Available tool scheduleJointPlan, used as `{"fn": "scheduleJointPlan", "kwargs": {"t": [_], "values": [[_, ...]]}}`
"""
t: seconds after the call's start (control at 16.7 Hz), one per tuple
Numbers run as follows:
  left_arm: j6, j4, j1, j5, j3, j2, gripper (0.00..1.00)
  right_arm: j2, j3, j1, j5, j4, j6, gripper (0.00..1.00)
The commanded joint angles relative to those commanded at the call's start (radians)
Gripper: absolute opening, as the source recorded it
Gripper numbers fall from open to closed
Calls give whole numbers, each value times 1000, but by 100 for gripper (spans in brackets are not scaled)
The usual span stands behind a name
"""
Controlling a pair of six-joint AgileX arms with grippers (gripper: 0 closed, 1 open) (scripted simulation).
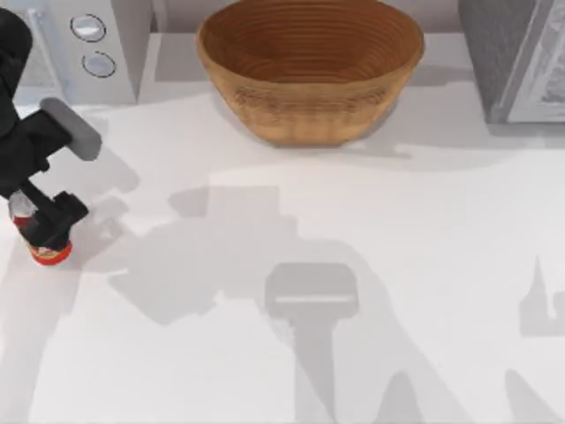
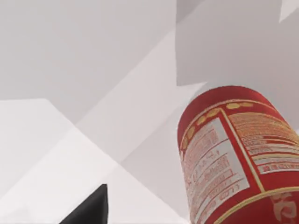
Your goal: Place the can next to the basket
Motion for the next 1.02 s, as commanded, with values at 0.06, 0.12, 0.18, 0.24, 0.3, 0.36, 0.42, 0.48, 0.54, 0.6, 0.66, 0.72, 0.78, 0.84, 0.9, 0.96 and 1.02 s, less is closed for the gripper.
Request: {"fn": "scheduleJointPlan", "kwargs": {"t": [0.06, 0.12, 0.18, 0.24, 0.3, 0.36, 0.42, 0.48, 0.54, 0.6, 0.66, 0.72, 0.78, 0.84, 0.9, 0.96, 1.02], "values": [[0, 10, 0, 0, -9, 4, 100, 0, 0, 0, 0, 0, 0, 100], [0, 11, 0, 0, -10, 4, 100, 0, 0, 0, 0, 0, 0, 100], [0, 11, 0, 0, -10, 4, 100, 0, 0, 0, 0, 0, 0, 100], [0, 11, 0, 0, -10, 4, 100, 0, 0, 0, 0, 0, 0, 100], [0, 11, 0, 0, -10, 4, 92, 0, 0, 0, 0, 0, 0, 100], [0, 11, 0, 0, -10, 4, 85, 0, 0, 0, 0, 0, 0, 100], [0, 11, 0, 0, -10, 4, 77, 0, 0, 0, 0, 0, 0, 100], [0, 11, 0, 0, -10, 4, 70, 0, 0, 0, 0, 0, 0, 100], [0, 11, 0, 0, -10, 4, 62, 0, 0, 0, 0, 0, 0, 100], [0, 11, 0, 0, -10, 4, 55, 0, 0, 0, 0, 0, 0, 100], [0, 11, 0, 0, -10, 4, 47, 0, 0, 0, 0, 0, 0, 100], [0, 11, 0, 0, -10, 4, 40, 0, 0, 0, 0, 0, 0, 100], [0, 11, 0, 0, -10, 4, 32, 0, 0, 0, 0, 0, 0, 100], [0, 11, 0, 0, -10, 4, 25, 0, 0, 0, 0, 0, 0, 100], [0, 11, 0, 0, -10, 4, 17, 0, 0, 0, 0, 0, 0, 100], [0, 11, 0, 0, -10, 4, 10, 0, 0, 0, 0, 0, 0, 100], [0, 11, 0, 0, -10, 4, 2, 0, 0, 0, 0, 0, 0, 100]]}}
